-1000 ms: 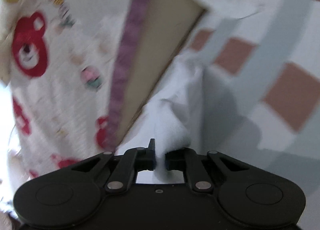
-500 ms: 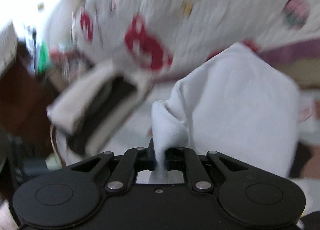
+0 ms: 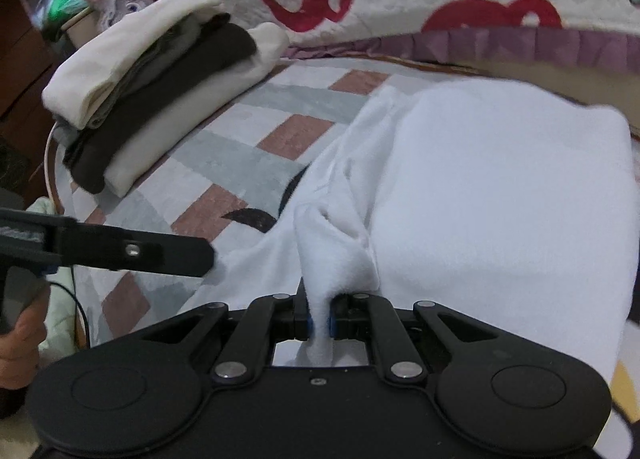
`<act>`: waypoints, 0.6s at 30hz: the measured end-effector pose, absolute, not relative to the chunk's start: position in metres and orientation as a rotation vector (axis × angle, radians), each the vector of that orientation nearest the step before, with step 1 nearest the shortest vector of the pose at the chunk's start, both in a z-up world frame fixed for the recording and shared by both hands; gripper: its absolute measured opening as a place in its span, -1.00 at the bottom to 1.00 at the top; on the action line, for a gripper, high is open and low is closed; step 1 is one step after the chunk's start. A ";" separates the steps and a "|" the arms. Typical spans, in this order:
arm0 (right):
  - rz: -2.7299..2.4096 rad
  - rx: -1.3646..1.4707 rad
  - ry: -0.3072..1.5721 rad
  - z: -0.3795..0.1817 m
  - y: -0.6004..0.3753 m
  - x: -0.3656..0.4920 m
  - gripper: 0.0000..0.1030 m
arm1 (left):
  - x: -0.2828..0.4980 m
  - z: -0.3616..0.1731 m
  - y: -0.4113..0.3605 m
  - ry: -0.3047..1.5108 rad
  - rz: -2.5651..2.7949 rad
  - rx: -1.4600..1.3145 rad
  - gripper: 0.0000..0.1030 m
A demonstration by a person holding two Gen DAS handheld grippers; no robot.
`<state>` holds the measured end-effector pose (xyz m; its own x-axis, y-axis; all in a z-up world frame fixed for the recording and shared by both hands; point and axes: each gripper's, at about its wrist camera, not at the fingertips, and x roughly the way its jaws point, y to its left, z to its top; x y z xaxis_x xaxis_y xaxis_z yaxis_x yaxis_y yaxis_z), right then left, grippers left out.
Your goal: Fold clothes
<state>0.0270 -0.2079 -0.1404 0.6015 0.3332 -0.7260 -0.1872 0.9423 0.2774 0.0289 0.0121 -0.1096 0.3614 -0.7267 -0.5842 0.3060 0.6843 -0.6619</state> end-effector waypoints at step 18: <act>0.390 0.085 0.836 -0.125 -0.187 -0.001 -0.80 | 0.037 -0.131 0.014 1.046 -0.739 -0.690 -0.08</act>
<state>-0.0006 -0.1867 -0.1248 0.6038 0.3695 -0.7063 -0.3035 0.9259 0.2249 0.0370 0.0139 -0.1310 0.3145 -0.8064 -0.5009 0.2030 0.5726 -0.7943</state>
